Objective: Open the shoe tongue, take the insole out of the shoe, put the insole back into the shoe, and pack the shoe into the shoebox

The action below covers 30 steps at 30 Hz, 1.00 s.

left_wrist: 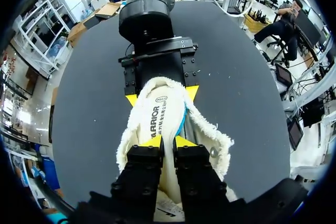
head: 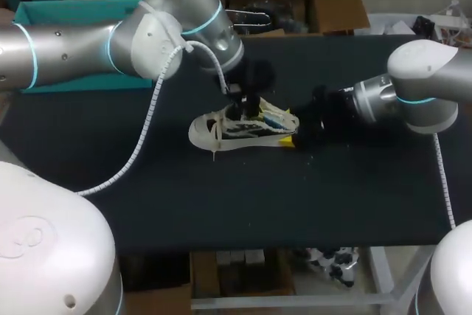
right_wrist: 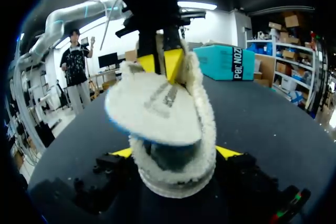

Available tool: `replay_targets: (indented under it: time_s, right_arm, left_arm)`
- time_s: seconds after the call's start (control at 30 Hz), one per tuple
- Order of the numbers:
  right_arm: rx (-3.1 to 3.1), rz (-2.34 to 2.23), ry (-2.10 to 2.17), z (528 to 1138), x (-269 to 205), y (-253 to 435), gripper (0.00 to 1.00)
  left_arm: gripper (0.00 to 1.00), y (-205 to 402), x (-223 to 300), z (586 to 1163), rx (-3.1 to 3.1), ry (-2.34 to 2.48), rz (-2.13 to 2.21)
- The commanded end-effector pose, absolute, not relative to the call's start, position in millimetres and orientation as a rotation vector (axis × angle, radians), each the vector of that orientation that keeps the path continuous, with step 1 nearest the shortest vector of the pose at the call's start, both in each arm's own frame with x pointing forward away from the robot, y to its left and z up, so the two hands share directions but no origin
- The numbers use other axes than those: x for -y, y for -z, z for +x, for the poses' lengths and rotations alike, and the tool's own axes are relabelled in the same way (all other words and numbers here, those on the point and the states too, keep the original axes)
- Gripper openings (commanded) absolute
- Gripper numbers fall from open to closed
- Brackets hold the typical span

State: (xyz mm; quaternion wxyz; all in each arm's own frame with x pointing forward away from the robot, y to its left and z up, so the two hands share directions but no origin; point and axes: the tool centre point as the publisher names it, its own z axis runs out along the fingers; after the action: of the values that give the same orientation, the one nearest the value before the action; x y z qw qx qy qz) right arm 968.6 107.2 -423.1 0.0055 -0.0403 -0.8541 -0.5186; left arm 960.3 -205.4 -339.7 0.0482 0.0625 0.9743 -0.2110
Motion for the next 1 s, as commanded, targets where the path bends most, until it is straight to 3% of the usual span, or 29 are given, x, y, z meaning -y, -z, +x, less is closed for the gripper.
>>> replay_targets:
  time_s: [0.03, 0.4, 0.47, 0.5, 1.0]
  right_arm:
    - [2.673, -0.127, 1.626, 970.5, -107.7, 427.7, 0.00]
    - [2.673, -0.127, 1.626, 970.5, -107.7, 427.7, 0.00]
    - [2.673, -0.127, 1.626, 970.5, -107.7, 427.7, 0.00]
    - [2.673, -0.127, 1.626, 970.5, -107.7, 427.7, 0.00]
    - [2.673, -0.127, 1.626, 970.5, -107.7, 427.7, 0.00]
  left_arm:
    - [0.00, 328.2, 193.4, 956.1, -2.936, 0.820, 0.225]
    - [0.02, 317.4, 205.4, 950.7, -2.928, 0.801, 0.264]
    - [0.23, 318.2, 210.5, 949.5, -2.928, 0.778, 0.258]
    - [0.25, 319.0, 213.1, 949.6, -2.929, 0.773, 0.257]
    - [0.24, 318.9, 239.2, 934.2, -2.845, 0.650, 0.146]
